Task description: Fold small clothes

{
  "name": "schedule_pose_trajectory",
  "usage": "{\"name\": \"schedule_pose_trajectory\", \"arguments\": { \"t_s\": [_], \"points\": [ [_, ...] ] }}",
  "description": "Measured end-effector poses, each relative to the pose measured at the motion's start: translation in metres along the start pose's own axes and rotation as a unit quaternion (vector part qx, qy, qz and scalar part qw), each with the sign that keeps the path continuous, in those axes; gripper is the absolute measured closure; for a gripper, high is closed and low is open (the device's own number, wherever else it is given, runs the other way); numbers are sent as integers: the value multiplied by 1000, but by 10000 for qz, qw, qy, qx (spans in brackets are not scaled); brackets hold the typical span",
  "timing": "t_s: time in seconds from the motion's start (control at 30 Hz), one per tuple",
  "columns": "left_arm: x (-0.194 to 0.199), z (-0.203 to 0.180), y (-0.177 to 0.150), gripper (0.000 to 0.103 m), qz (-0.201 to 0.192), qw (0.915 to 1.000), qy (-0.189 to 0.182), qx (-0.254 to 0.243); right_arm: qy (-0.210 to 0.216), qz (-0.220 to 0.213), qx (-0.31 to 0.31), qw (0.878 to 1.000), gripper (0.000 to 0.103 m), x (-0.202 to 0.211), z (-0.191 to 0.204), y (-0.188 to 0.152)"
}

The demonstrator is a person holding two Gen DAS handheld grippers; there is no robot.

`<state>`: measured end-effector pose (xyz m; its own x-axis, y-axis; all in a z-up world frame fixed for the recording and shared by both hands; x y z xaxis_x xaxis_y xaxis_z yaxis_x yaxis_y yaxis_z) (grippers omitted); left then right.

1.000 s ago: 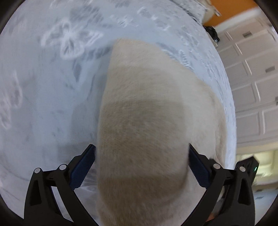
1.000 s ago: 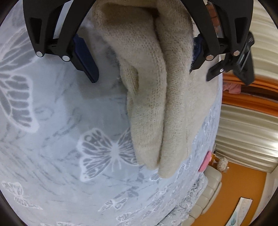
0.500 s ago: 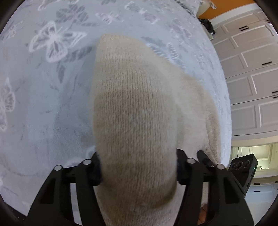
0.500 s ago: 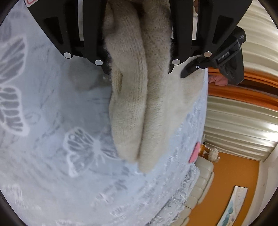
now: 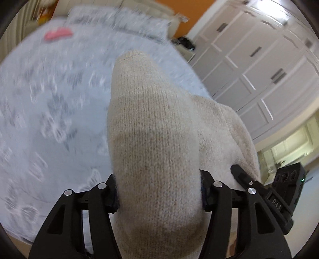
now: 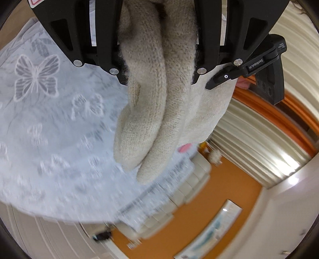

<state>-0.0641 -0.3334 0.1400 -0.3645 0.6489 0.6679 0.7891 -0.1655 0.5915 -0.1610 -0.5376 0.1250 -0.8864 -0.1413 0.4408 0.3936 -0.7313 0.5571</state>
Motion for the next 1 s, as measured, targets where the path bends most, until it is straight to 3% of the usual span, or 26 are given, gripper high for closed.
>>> {"name": "schedule_pose_trajectory", "arguments": {
  "t_s": [0.23, 0.5, 1.0],
  "points": [
    [109, -31, 21, 46, -732, 9949, 93, -684, 383, -619, 645, 9953, 67, 59, 88, 6],
    [202, -24, 37, 46, -1453, 9845, 243, -953, 880, -934, 1118, 9854, 67, 89, 175, -4],
    [297, 27, 60, 46, -2245, 9669, 566, -1070, 1512, -972, 1799, 9671, 66, 75, 291, -27]
  ]
}}
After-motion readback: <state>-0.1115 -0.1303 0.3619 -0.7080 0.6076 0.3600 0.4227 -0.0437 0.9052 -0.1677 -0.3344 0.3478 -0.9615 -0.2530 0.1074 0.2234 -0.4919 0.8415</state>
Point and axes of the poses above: each gripper's, at about its wrist camera, not at the fingertips, and x roughly against the way its jaws point, z to its left, y to its top, the point moved 5 cm from there along -x, roughly the way its jaws point, and after that the axes turned 7 degrees about -z, right-handed, at the moved point
